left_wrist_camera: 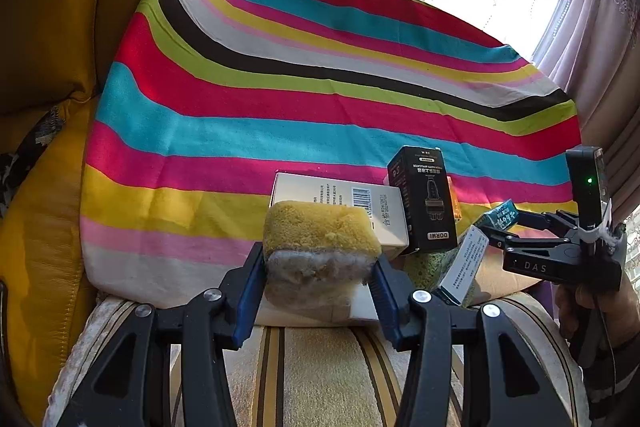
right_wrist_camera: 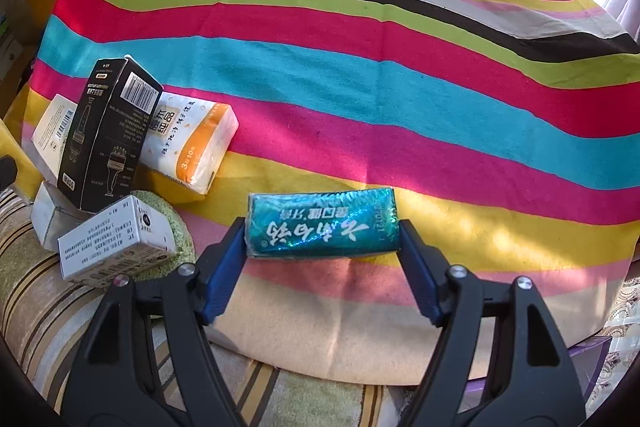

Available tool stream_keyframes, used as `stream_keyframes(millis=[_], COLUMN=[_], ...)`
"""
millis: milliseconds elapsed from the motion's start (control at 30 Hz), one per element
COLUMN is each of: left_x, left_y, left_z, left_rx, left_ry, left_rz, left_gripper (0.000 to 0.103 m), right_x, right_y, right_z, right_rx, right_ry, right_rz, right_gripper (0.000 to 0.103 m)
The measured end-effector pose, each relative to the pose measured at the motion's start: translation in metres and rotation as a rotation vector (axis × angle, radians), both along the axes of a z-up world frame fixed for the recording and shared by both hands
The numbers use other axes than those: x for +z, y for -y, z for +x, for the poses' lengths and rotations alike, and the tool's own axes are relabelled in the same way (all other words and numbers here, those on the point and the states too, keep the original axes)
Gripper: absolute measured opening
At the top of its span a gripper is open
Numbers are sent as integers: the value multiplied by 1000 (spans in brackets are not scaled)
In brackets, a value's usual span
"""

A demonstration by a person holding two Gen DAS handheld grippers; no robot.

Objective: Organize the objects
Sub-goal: 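Grasp the yellow sponge with the left tool while the right grasps the teal tissue pack, then carry the sponge and tissue pack over the purple-rimmed box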

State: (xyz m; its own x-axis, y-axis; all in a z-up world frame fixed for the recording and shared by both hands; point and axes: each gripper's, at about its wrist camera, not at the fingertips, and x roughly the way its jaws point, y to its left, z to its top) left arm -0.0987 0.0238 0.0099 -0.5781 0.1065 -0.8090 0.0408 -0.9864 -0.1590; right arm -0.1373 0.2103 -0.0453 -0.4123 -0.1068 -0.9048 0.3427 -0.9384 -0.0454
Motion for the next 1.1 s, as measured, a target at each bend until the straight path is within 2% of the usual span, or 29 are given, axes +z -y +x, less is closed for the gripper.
stream_keyframes(millis=[467,867,1100], left_x=[19,33,42], left_y=[-9,-56,-97], left_z=[31,59,76], left_rx=[-26,-154,-275], left_ry=[-53,-72,-80], left_rz=[7,49,85], left_gripper=[50,50,50], right_x=[34,61,73], right_y=[-12,-37,-67], right_z=[50,110,141], right_rx=[-41,-97,-158], right_ry=[-59,-96,-113], right_rz=[-66,-120,-146], right_gripper=[76,76,76])
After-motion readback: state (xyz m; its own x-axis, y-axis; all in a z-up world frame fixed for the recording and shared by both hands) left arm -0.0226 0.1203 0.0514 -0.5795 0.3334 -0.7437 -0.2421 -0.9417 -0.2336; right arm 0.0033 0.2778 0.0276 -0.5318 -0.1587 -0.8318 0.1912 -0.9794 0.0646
